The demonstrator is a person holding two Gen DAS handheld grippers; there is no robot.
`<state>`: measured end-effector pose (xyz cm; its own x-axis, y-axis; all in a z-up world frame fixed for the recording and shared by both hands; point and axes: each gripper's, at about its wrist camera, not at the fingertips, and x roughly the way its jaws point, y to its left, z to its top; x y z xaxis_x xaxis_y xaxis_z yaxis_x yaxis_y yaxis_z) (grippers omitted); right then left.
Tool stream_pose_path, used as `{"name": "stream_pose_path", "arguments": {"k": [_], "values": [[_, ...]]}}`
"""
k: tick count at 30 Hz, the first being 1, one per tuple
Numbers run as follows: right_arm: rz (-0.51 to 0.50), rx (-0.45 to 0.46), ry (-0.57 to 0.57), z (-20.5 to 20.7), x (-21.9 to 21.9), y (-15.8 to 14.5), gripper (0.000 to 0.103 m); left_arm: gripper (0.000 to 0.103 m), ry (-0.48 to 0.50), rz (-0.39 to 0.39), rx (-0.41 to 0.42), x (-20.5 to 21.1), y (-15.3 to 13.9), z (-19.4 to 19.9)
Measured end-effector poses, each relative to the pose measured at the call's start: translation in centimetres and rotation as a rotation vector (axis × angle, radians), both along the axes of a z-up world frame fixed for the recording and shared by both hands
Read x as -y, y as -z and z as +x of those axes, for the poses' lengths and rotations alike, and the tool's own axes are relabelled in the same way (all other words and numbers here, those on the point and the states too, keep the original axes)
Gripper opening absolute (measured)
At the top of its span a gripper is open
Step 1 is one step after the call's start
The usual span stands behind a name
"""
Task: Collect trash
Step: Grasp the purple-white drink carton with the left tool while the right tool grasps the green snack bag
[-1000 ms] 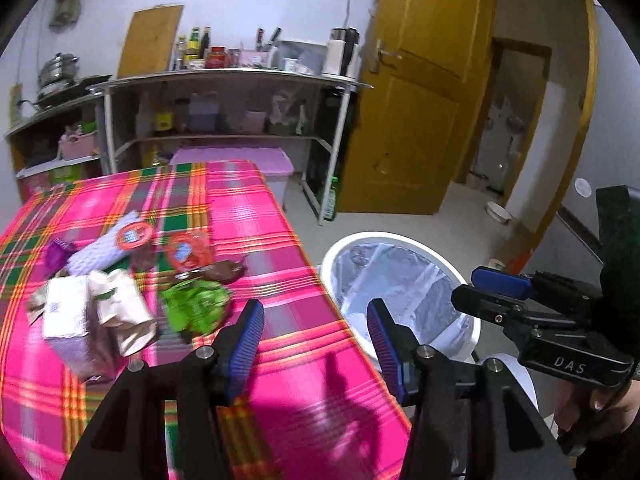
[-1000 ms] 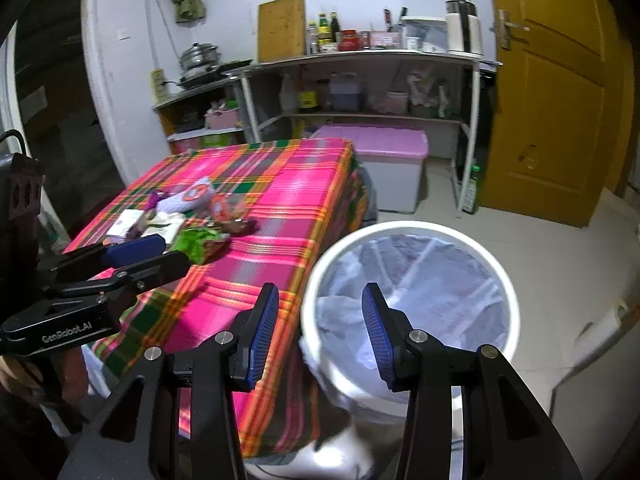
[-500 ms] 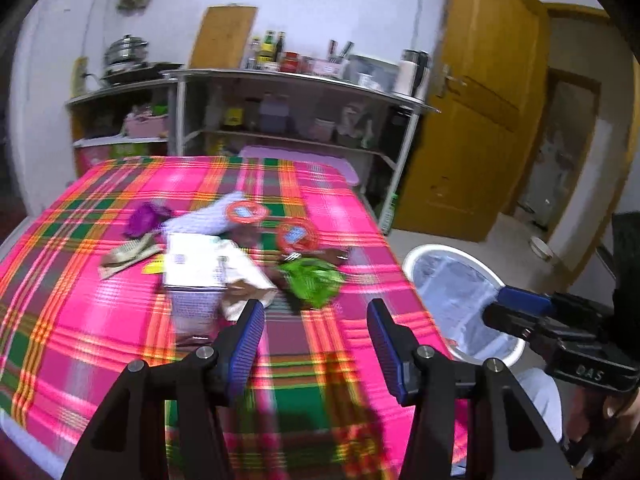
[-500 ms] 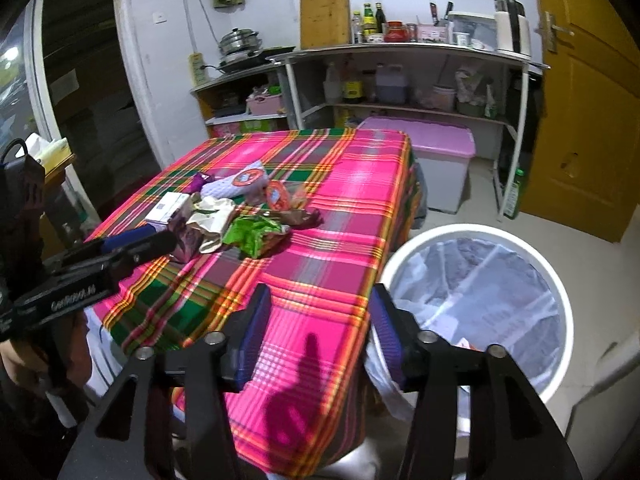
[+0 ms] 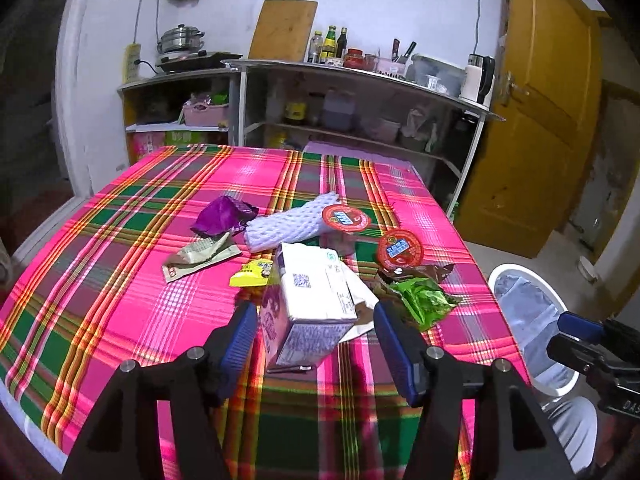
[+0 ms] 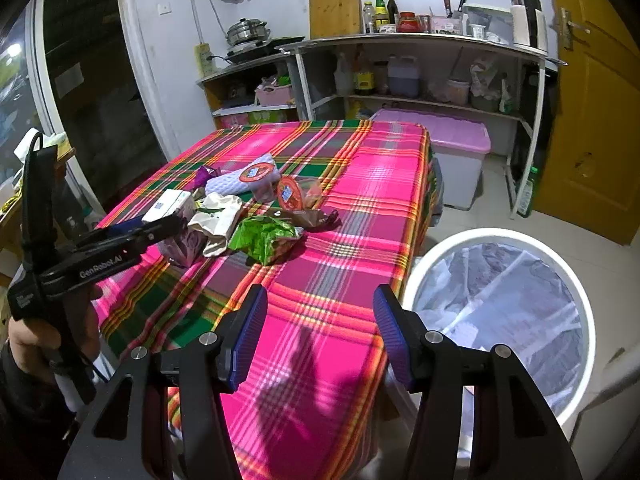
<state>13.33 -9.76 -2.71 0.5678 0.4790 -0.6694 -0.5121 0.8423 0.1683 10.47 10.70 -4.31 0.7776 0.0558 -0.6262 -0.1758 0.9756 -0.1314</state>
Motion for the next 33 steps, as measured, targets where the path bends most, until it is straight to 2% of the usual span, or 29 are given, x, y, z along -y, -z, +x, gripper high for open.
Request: {"name": "stream_pose_path", "arguments": {"k": [3,7,9,12,24,26,28,33], "values": [[-0.001,-0.005,-0.014,0.6,-0.8,0.1,0.057,0.06,0.0,0.009,-0.01,0.2,0.3,0.7],[0.007,-0.022,-0.045,1.7,-2.2,0.5,0.063,0.06,-0.015,0.026,-0.026,0.0,0.8,1.5],[0.01,-0.033,-0.059,2.3,-3.0,0.7,0.063,0.046,-0.014,0.026,-0.031,-0.2,1.2,1.7],[0.013,-0.06,-0.072,3.4,-4.2,1.2,0.063,0.038,-0.023,0.033,-0.032,-0.6,1.4,1.5],[0.021,-0.175,-0.084,7.6,-8.1,3.8,0.062,0.035,-0.017,-0.016,-0.02,-2.0,1.7,0.6],[0.024,-0.186,-0.086,7.8,-8.3,4.0,0.054,0.035,-0.013,-0.024,-0.019,-2.1,1.7,0.5],[0.021,-0.19,-0.087,7.9,-8.5,4.2,0.04,0.035,-0.009,-0.03,-0.017,-2.2,1.8,0.4],[0.027,-0.204,-0.089,7.8,-8.4,4.5,0.027,0.035,-0.004,-0.03,-0.015,-2.3,1.8,0.4]]}}
